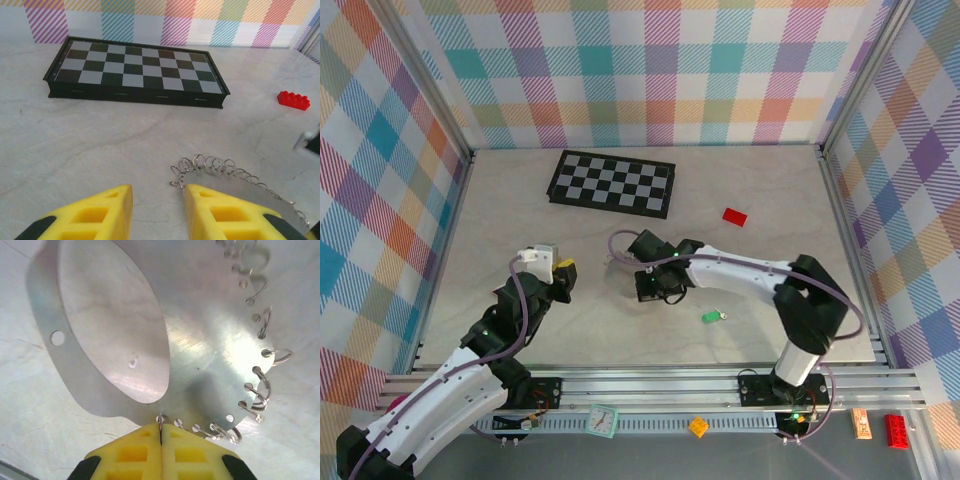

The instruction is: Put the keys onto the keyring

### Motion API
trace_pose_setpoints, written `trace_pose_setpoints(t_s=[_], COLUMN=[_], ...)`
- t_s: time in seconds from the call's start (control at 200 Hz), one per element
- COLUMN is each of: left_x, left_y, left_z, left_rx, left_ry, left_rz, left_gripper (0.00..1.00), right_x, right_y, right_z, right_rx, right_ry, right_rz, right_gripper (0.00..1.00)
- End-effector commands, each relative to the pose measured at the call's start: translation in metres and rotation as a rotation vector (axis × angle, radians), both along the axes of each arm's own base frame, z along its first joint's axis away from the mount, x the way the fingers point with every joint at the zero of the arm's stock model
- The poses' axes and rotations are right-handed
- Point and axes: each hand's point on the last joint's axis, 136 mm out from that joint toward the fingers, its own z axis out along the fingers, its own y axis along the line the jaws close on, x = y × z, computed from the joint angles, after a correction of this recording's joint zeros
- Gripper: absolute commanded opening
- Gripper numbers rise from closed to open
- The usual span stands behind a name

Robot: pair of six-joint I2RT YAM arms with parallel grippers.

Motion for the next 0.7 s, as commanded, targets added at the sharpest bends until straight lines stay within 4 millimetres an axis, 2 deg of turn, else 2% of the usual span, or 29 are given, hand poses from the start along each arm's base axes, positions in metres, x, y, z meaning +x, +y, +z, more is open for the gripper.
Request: trace_pose_setpoints(t_s=[0.0, 0.12, 0.325, 0.415, 0.535, 0.695], left_x=[0.0, 0.002, 0.011, 0.018, 0.03, 0.038], left_y=[-0.01, -0.022, -0.042, -0.048, -0.056, -0.082], left_z=[0.03, 0.044, 0.059, 0.062, 0.063, 0.058], left_rx=[0.028, 0.08, 0.12, 0.139, 0.159, 0.187], left_ry=[-0.061, -0.077, -0.071, -0.064, -0.048, -0.04], left_rz=[-0.072, -0.143, -0.259, -0.294, -0.356, -0.549], left_gripper=[0.34, 0.35, 0.36, 0.36, 0.35, 0.34], right_x=[0.02, 0.032, 0.044, 0.044, 0.038, 0.034], right_y=[-0.01, -0.01, -0.009, -0.014, -0.017, -0.014], right_z=[0.029, 0.051, 0.096, 0.103, 0.102, 0.111], right_rx=[-0.044, -0.003, 0.175, 0.216, 0.243, 0.302], right_ry=[-0.222, -0.348, -0.534, -0.552, -0.577, -0.649], right_rz=[0.147, 0.245, 0.363, 0.4, 0.479, 0.576], right_gripper=[0.0, 0.0, 0.0, 0.0, 0.0, 0.0])
